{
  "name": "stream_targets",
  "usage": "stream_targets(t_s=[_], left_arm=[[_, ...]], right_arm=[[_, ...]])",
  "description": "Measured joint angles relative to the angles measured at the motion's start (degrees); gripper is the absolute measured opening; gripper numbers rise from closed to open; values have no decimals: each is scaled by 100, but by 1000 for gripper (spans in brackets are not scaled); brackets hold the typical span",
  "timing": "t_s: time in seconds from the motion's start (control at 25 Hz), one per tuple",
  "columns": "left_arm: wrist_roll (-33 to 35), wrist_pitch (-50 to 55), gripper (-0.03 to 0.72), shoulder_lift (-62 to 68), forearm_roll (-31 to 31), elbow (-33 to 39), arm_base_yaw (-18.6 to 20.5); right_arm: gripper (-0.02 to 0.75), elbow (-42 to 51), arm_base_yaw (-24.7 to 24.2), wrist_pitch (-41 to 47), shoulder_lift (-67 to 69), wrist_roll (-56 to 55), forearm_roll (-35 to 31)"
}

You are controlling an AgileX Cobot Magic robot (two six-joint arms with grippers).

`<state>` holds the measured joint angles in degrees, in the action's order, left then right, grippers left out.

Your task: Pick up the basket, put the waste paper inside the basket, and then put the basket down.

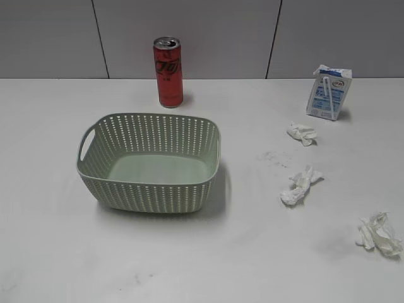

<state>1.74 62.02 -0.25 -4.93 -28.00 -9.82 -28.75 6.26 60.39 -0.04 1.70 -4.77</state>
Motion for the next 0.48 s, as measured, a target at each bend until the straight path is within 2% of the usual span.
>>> stream_targets(t_s=[0.48], left_arm=[[0,-13,585,0,0,0,0]], right_arm=[[587,0,0,-9,0,0,0]])
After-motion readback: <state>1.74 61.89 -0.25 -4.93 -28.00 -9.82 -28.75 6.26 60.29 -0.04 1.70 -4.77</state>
